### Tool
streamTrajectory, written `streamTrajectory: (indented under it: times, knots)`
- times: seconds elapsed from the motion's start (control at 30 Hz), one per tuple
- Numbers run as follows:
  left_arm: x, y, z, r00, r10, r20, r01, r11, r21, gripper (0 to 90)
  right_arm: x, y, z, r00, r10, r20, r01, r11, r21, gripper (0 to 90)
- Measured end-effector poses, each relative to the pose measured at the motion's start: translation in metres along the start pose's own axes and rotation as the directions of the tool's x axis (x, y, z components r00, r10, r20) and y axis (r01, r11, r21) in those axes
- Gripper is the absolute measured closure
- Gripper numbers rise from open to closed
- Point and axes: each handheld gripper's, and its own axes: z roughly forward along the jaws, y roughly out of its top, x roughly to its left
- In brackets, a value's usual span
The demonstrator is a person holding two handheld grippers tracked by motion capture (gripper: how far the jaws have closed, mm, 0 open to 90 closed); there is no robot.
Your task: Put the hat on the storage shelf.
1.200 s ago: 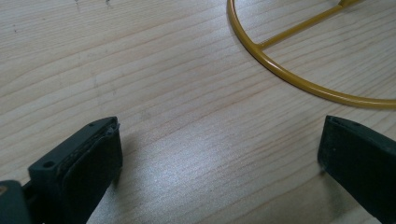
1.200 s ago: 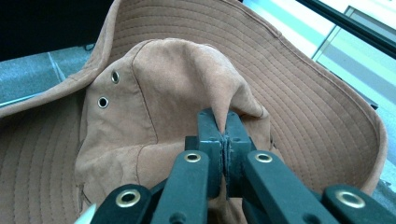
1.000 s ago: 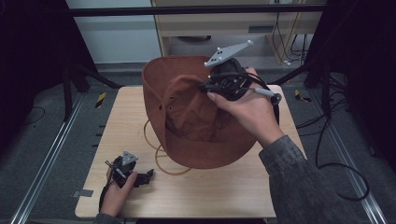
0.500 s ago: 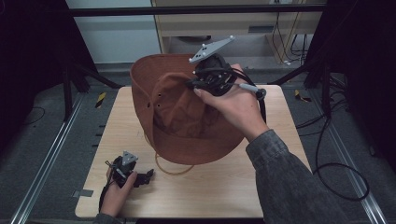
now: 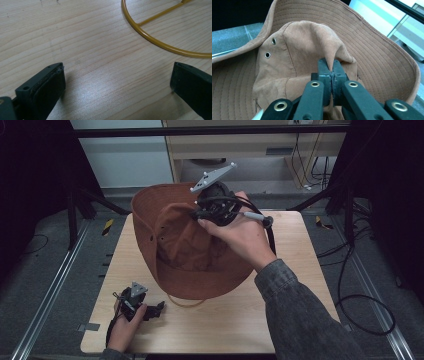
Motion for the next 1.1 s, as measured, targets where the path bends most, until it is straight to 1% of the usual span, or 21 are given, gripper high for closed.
streamTrajectory:
  times: [0.43,0.7,0.8,1.1]
  knots:
    - [0.0,0.0,0.0,1.0,0.0,-0.001,0.0,1.0,0.001,0.0,0.007,-0.003,0.011,0.9996,-0.006,-0.027,0.006,1.0,0.013,89.0]
    - [0.0,0.0,0.0,1.0,0.0,0.0,0.0,1.0,0.002,0.0,0.014,-0.002,0.028,0.9985,-0.008,-0.055,0.009,1.0,0.03,89.0]
    - [0.0,0.0,0.0,1.0,0.0,0.0,0.0,1.0,0.001,0.0,0.015,-0.003,0.031,0.9981,-0.009,-0.061,0.011,0.999,0.034,89.0]
    - [0.0,0.0,0.0,1.0,0.001,0.0,-0.001,1.0,0.002,0.0,0.016,-0.011,0.04,0.9971,0.003,-0.076,0.001,0.999,0.054,88.7]
